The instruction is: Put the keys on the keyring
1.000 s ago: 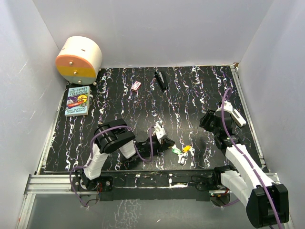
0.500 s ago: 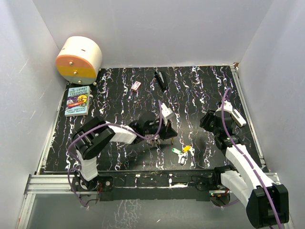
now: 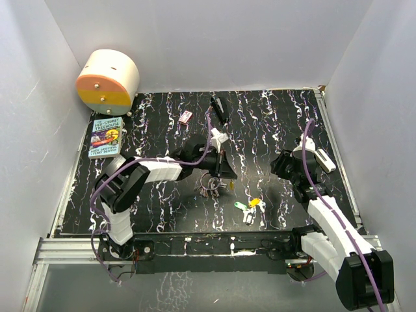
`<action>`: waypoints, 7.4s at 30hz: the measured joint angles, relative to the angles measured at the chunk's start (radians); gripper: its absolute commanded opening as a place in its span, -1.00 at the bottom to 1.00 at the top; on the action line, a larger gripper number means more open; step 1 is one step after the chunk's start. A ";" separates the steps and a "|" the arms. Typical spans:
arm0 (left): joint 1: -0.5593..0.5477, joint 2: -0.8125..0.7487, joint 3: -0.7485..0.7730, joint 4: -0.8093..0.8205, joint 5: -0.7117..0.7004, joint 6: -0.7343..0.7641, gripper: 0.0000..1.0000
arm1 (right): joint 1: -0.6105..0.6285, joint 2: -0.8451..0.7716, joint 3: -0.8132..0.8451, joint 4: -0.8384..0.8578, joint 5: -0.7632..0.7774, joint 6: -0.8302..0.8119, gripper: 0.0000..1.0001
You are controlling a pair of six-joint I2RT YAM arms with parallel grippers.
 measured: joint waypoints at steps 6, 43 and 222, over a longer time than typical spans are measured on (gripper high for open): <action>0.041 0.016 0.016 -0.030 0.060 -0.142 -1.00 | 0.000 0.010 0.007 0.000 -0.024 -0.002 -0.20; 0.783 -0.227 0.176 -0.344 0.127 -0.303 -1.00 | 0.349 0.581 0.256 0.052 -0.377 0.249 -0.23; 0.995 -0.376 0.003 -0.355 0.045 -0.176 -1.00 | 0.735 0.960 0.599 0.023 -0.251 -0.514 -0.85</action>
